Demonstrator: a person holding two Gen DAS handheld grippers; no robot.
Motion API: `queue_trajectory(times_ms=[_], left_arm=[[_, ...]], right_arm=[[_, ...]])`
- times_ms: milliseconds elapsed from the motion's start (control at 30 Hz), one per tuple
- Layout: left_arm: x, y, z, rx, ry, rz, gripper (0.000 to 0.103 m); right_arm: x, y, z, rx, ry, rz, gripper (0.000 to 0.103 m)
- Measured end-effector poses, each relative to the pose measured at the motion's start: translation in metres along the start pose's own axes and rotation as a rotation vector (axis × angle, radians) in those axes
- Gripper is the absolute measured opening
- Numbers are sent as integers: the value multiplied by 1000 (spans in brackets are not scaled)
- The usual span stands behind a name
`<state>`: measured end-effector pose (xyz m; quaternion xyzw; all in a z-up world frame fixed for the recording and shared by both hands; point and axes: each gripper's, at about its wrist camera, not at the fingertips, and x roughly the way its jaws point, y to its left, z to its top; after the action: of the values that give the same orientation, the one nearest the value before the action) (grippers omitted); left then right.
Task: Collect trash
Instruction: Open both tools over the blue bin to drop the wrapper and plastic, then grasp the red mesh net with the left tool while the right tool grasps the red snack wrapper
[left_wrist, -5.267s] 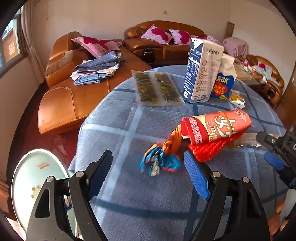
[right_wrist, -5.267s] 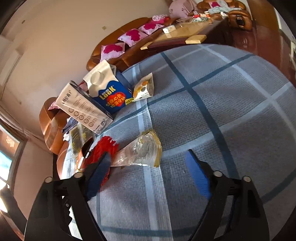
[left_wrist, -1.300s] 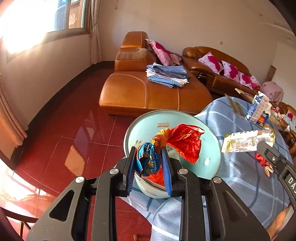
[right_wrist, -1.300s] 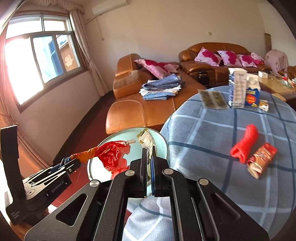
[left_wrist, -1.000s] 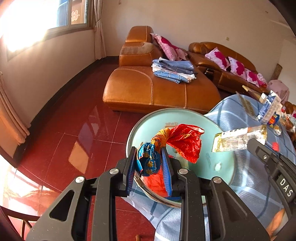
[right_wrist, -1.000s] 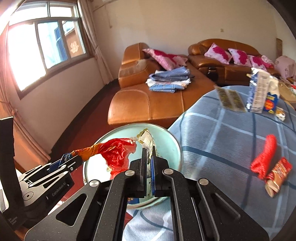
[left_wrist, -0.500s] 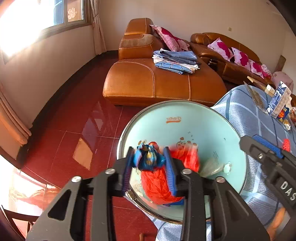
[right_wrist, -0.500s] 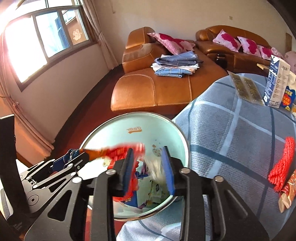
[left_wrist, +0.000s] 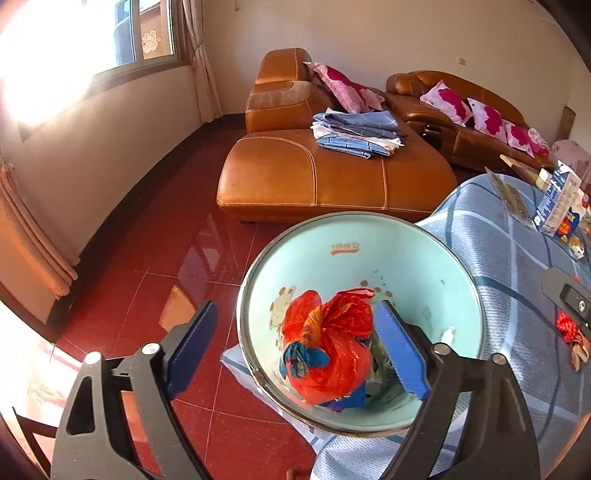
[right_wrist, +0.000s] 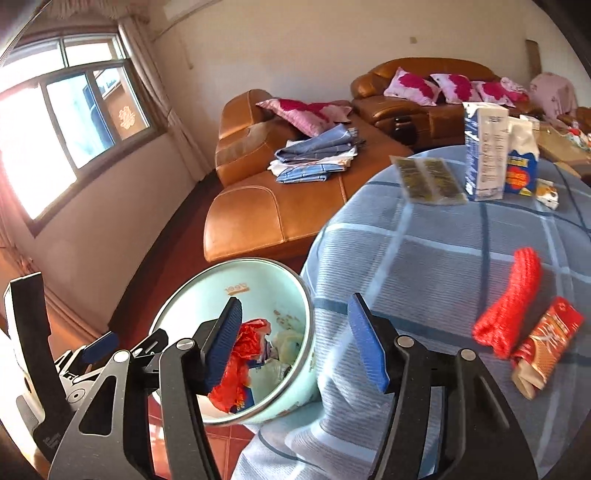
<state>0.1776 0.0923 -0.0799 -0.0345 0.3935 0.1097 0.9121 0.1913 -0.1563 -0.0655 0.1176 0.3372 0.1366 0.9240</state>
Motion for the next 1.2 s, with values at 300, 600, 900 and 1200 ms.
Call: queue_trajectory(times_ms=[300, 600, 900, 1200], left_arm=[[-17, -9, -13, -4, 14, -23, 92], [-44, -21, -28, 11, 0, -63, 95], [-68, -63, -45, 100, -21, -145, 96], [-74, -105, -67, 183, 3, -222, 96]], right_arm=[[-21, -7, -15, 24, -17, -10, 68], [-55, -15, -27, 33, -70, -48, 79], [-94, -63, -49, 113, -102, -153, 79], [-120, -123, -72, 209, -108, -272, 77]])
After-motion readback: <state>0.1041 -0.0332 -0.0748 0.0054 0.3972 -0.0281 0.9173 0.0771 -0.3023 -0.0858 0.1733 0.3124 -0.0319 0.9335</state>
